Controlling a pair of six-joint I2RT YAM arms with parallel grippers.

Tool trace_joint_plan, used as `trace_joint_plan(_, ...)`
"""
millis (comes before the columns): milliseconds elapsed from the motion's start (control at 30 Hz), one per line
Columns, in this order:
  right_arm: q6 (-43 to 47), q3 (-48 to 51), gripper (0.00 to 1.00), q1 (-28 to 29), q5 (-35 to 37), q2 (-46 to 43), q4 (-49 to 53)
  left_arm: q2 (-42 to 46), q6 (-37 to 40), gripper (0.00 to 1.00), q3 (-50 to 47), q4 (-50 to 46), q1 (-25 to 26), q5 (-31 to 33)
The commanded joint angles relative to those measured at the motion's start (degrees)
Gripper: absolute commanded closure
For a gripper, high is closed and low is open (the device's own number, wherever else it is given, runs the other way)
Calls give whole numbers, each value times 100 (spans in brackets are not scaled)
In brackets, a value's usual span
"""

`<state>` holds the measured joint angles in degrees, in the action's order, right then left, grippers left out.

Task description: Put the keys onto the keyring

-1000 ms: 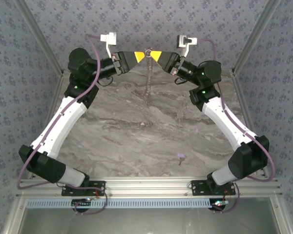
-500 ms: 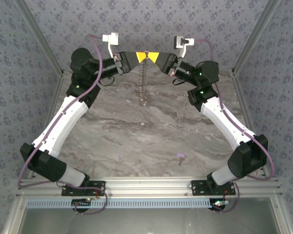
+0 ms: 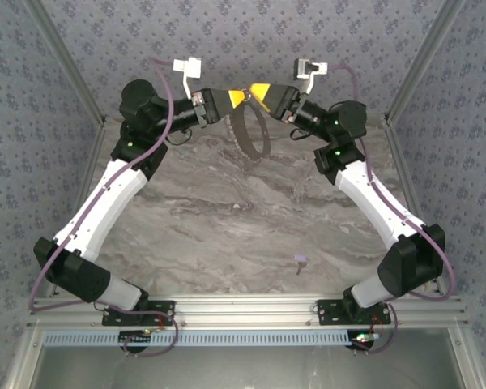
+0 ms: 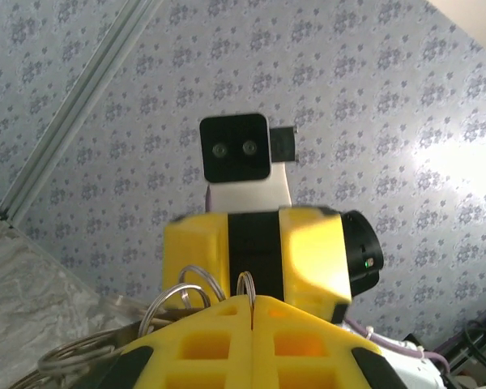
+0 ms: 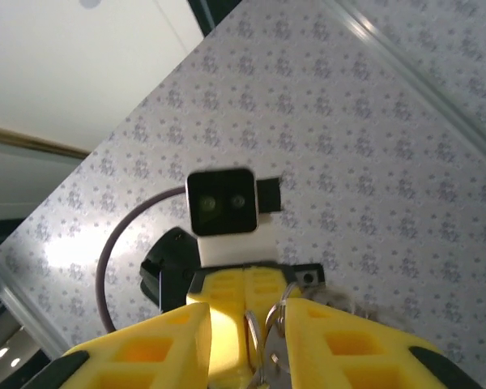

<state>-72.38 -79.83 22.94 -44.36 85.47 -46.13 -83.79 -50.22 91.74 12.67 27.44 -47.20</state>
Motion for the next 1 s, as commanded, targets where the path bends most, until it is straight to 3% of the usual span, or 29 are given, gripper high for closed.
trace_joint_plan(0,-147,213,63,-336,83,-352,-41,124,802,100,374,-409,24,-74)
trace_joint_plan(433,1052,-370,61,-383,-440,-668,2116,-32,3048,100,1229,-2381,-105,-499)
trace_joint_plan(967,1604,-980,58,-42,-1171,-362,2429,-373,3006,100,1850,-2624,-169,-1337)
